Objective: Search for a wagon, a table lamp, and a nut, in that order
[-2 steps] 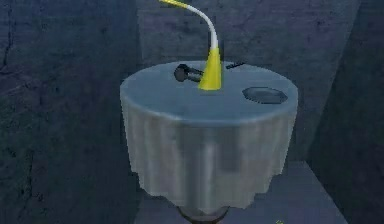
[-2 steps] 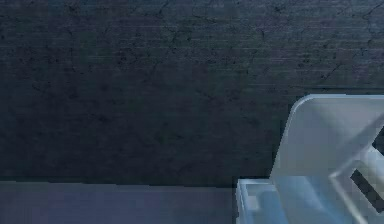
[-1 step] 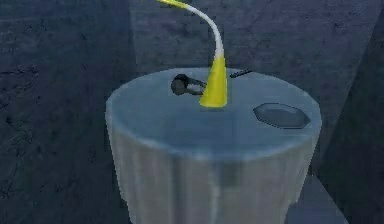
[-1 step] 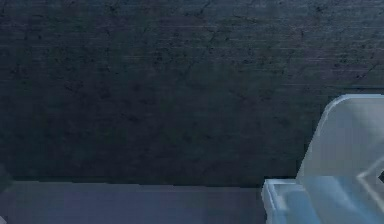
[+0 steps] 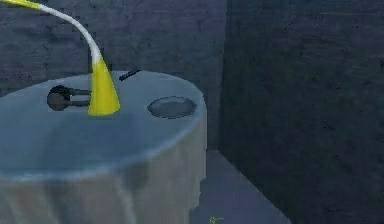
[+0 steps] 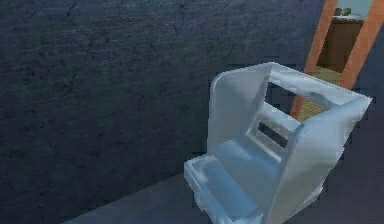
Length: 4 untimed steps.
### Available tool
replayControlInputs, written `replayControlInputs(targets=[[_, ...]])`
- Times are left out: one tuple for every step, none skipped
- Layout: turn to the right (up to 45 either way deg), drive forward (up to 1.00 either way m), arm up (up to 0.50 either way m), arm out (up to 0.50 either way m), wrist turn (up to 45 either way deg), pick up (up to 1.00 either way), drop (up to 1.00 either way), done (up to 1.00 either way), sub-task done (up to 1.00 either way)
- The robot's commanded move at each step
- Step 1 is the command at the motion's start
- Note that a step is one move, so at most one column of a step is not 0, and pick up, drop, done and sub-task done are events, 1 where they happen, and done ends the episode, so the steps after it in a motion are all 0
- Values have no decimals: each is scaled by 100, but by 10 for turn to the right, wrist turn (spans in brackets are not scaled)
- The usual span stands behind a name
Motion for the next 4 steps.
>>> replayControlInputs(targets=[[0, 15, 0, 0, 0, 0, 0, 0, 0], [-270, 0, 0, 0, 0, 0, 0, 0, 0], [0, 0, 0, 0, 0, 0, 0, 0, 100], [450, 0, 0, 0, 0, 0, 0, 0, 0]])
